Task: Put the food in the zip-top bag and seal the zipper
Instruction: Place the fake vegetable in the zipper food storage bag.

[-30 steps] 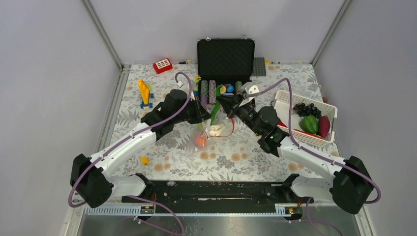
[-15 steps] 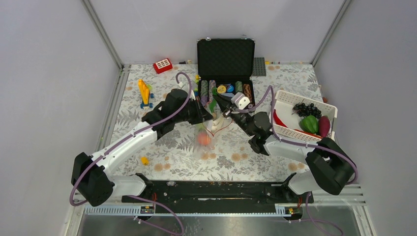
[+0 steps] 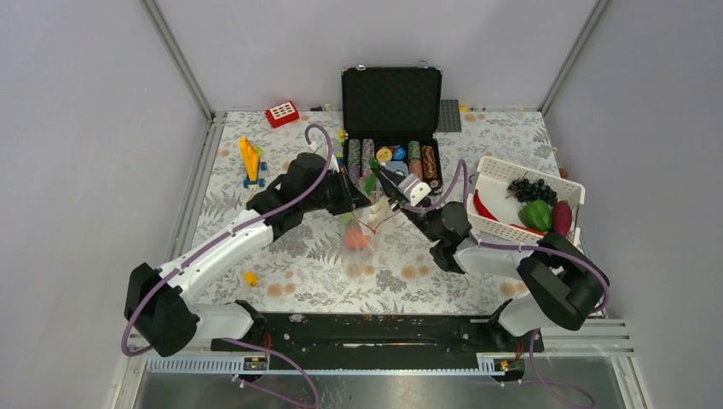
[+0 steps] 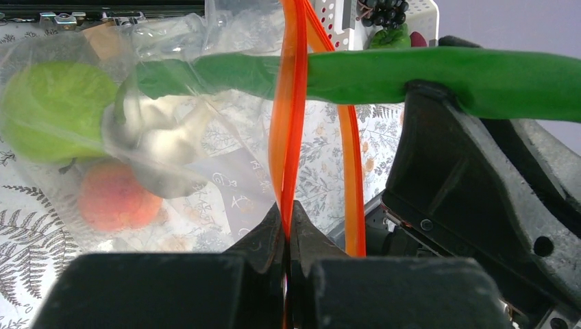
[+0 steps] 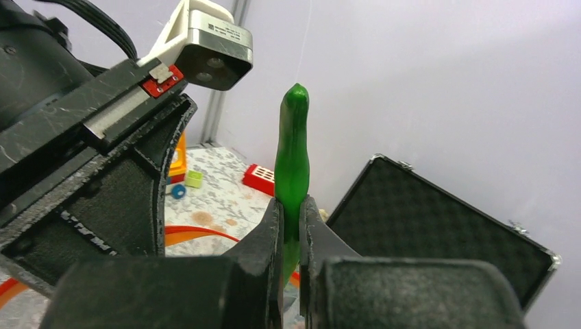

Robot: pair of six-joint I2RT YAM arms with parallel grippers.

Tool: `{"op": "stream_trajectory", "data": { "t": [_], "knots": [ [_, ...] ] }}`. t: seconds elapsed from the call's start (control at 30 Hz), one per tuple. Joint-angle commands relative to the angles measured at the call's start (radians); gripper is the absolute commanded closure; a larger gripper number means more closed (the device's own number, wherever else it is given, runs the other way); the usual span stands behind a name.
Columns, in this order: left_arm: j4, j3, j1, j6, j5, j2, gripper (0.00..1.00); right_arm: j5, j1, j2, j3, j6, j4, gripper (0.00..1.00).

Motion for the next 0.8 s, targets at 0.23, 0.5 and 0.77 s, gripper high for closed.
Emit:
{"op": "stream_trajectory", "data": {
  "t": [0.23,0.5,0.77],
  "knots": [
    [0.036,0.065,-0.001,0.012,0.017,-0.032,1.00,0.161,0.016,-0.005,-0.016,-0.184,0.071,0.98],
    [0.037,0.083,0.000,0.021,0.035,-0.004,1.00,0.052,0.044,0.047,0.000,-0.116,0.070,0.97],
    [0.020,0.091,0.001,0.025,-0.007,0.000,1.00,-0.049,0.073,0.029,-0.121,-0.112,0.014,0.82]
  ]
}}
